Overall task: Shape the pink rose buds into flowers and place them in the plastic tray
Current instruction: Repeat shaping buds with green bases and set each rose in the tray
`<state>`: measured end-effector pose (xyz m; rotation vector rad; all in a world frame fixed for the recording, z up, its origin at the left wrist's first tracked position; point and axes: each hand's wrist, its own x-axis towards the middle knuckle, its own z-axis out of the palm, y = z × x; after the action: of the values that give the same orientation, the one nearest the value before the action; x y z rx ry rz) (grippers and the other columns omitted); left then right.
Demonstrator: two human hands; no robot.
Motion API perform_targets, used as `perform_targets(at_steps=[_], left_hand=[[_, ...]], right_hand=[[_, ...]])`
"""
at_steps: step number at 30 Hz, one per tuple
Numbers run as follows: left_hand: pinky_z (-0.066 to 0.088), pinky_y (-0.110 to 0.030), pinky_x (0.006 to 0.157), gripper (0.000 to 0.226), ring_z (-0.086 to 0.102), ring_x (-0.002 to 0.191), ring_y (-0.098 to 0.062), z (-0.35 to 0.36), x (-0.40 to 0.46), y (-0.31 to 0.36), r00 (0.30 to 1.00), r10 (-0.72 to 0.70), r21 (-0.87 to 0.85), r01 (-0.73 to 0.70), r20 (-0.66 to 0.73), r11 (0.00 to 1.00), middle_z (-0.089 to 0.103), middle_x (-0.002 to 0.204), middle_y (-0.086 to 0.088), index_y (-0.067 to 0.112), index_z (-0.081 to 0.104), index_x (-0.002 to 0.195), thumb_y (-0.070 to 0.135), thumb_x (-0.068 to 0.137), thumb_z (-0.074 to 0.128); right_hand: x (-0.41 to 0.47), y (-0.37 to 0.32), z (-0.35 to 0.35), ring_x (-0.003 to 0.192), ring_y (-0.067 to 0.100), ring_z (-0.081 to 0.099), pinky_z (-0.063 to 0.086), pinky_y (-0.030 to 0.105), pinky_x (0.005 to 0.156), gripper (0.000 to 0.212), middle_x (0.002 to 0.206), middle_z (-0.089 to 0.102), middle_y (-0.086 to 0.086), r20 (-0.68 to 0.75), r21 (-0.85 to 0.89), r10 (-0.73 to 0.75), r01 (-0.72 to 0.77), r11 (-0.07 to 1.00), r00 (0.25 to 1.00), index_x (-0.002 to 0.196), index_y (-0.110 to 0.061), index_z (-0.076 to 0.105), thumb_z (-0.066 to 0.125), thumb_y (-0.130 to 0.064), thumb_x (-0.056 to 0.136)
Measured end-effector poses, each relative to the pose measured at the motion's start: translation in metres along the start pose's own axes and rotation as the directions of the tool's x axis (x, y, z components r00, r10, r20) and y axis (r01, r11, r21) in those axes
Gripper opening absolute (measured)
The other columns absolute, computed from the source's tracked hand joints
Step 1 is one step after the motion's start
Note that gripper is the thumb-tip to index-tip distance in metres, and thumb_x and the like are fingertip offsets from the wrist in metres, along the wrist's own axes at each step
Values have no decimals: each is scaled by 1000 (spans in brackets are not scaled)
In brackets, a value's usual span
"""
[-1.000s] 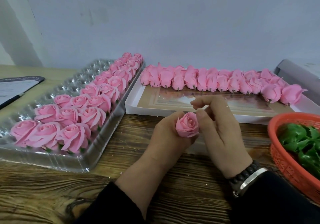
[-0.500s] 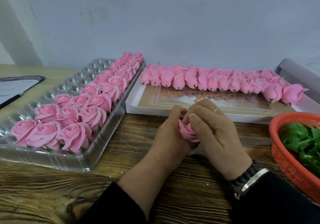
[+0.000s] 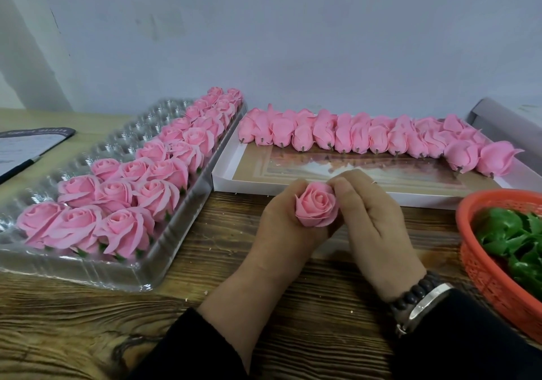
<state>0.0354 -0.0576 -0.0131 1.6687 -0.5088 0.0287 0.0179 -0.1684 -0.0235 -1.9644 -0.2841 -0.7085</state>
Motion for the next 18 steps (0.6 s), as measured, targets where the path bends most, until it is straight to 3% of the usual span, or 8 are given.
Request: perform_targets(at_steps=[3, 6, 9, 12, 15, 18], left_hand=[[43, -6, 61, 25, 57, 65, 8, 0, -1, 1, 999, -24, 18, 23, 28, 1000, 62, 74, 11, 20, 58, 83, 4, 72, 74], [42, -4, 57, 29, 59, 63, 10, -1, -3, 4, 997, -19, 21, 18, 74, 1000, 63, 61, 14, 26, 58, 74, 1, 75, 70], [41, -5, 49, 23, 57, 51, 6, -1, -2, 4, 997, -74, -173, 72, -6, 982, 62, 51, 15, 18, 61, 69, -3, 75, 70], [43, -19, 46, 14, 53, 48, -3, -2, -2, 1, 978, -177, -360, 128, -107, 924, 60, 52, 8, 15, 64, 65, 6, 73, 72], [44, -20, 47, 4, 56, 51, -7, -4, 0, 0, 964, -228, -520, 126, -136, 845, 62, 58, 2, 14, 68, 66, 14, 64, 72], [50, -21, 50, 13, 59, 53, -13, -2, 1, 0, 963, -252, -625, 141, -93, 768, 62, 61, -5, 12, 65, 69, 21, 60, 70]], right_hand=[[0, -4, -1, 76, 12, 52, 41, 24, 69, 44, 77, 55, 4, 25, 23, -28, 27, 999, 999, 80, -7, 62, 34, -40, 89], [-1, -9, -1, 79, 12, 55, 42, 20, 71, 34, 80, 58, 2, 25, 49, -67, 66, 997, 997, 83, -15, 62, 35, -35, 90], [-1, -8, -1, 79, 5, 57, 45, 15, 70, 17, 84, 60, -7, -46, 162, -4, 11, 987, 999, 92, -27, 58, 41, -26, 88], [0, -1, -1, 74, 3, 54, 44, 14, 71, 33, 81, 57, -8, -80, 182, 100, -84, 980, 992, 89, -30, 52, 41, -3, 74], [2, 1, 3, 71, 6, 53, 43, 13, 69, 45, 81, 56, -3, 45, 174, 195, -200, 964, 980, 85, -27, 49, 46, 15, 68], [-1, -3, 13, 67, 0, 54, 44, 11, 63, 40, 78, 57, -6, 224, 226, 229, -279, 933, 947, 86, -26, 50, 66, 7, 69]])
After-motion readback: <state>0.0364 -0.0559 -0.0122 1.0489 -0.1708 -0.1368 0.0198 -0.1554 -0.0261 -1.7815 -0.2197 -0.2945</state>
